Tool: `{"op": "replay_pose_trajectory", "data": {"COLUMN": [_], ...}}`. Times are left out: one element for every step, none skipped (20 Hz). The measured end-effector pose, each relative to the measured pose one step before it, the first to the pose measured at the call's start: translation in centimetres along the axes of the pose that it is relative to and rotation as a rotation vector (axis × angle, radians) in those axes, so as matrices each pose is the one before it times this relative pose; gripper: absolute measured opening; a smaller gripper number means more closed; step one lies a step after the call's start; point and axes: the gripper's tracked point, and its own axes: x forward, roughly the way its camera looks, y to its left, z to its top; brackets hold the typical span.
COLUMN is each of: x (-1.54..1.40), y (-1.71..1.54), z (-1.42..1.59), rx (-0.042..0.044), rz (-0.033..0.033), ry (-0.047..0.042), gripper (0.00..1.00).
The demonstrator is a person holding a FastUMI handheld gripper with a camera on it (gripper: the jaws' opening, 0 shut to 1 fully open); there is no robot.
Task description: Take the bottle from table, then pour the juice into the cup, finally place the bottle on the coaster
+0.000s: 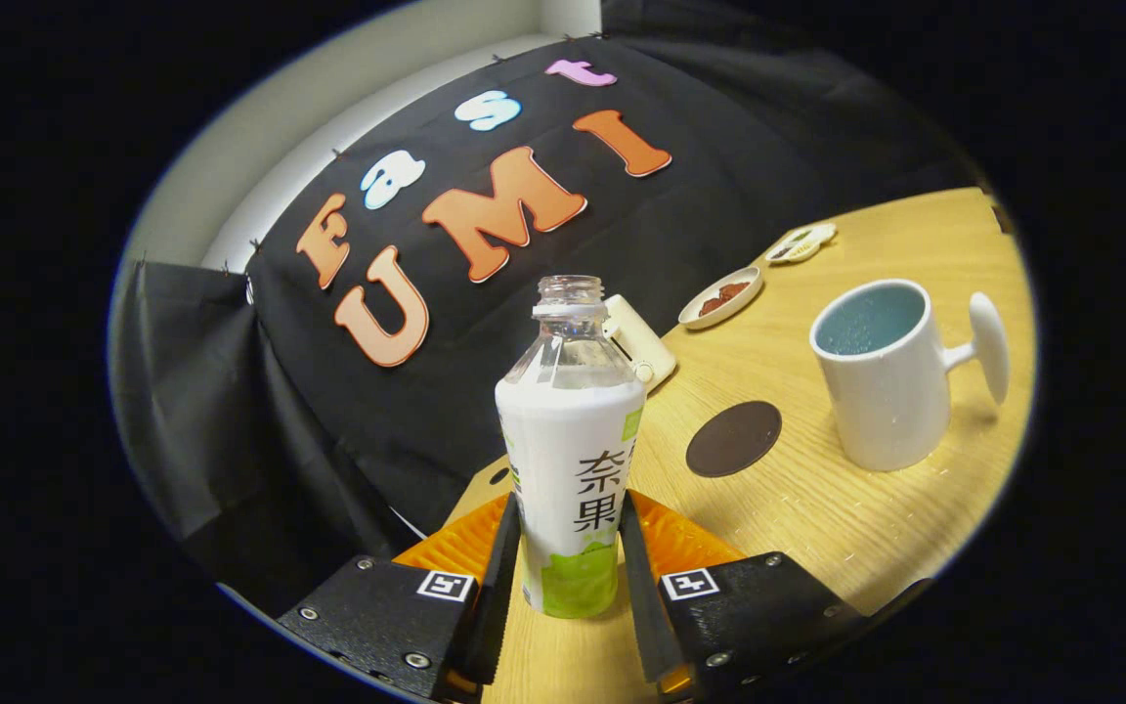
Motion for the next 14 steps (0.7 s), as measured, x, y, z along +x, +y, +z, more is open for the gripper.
{"op": "replay_pose_trajectory", "data": {"x": [-0.018,0.103,-0.120,0.107,-0.064,0.081,0.047,0.010,0.120,-0.090,-0.050,-0.020,0.026,0.018], "y": [-0.156,-0.081,-0.024,-0.108,0.046,-0.139,-0.146,0.144,0.177,0.111,0.196,0.140,0.121,0.208], "z": [0.006,0.146,0.059,0.222,0.277,0.165,0.351,0.128,0.321,0.294,0.322,0.253,0.273,0.140], "rx": [0.04029,0.04004,0.03912,0.03734,0.03217,0.03044,0.03381,0.03302,0.03123,0.02904,0.02684,0.02590,0.02516,0.02489], "rz": [0.00703,0.00811,0.00841,0.00589,0.00571,0.00087,0.00156,0.00300,0.00438,0.00213,0.00033,0.00127,0.00215,0.00132], "ry": [-0.00051,-0.00233,-0.00019,-0.00322,-0.00295,-0.00215,-0.00524,-0.00199,-0.00505,-0.00335,-0.00310,-0.00284,-0.00068,0.00106], "gripper": [0.55,0.55,0.55,0.55,0.55,0.55,0.55,0.55,0.55,0.55,0.55,0.55,0.55,0.55]}}
